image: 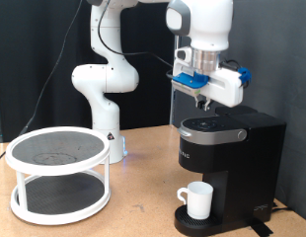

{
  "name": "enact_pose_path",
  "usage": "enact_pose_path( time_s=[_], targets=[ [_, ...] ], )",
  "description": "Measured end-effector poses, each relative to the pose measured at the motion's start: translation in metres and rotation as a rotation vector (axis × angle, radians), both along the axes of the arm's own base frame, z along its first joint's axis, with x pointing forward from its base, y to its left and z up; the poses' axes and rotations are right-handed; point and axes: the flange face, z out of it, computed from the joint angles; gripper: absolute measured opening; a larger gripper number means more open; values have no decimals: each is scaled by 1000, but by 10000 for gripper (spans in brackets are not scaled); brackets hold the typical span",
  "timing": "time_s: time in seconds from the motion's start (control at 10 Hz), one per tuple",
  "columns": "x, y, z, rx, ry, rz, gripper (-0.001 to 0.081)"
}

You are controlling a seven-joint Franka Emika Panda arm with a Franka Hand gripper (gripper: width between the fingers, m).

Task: Make a cup of coffee with the keurig machine

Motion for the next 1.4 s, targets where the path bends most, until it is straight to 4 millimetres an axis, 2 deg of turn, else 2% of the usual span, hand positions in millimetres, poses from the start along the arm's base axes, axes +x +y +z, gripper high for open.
enact_pose_path(
  time_s=[0.4, 0.7, 1.1, 1.4],
  targets=[
    [4, 0, -27, -14, 30, -13, 0],
    [5, 1, -29, -29, 29, -14, 0],
    [5, 6, -26, 32, -10, 17, 0],
    [-4, 3, 1, 104, -57, 52, 0]
  ],
)
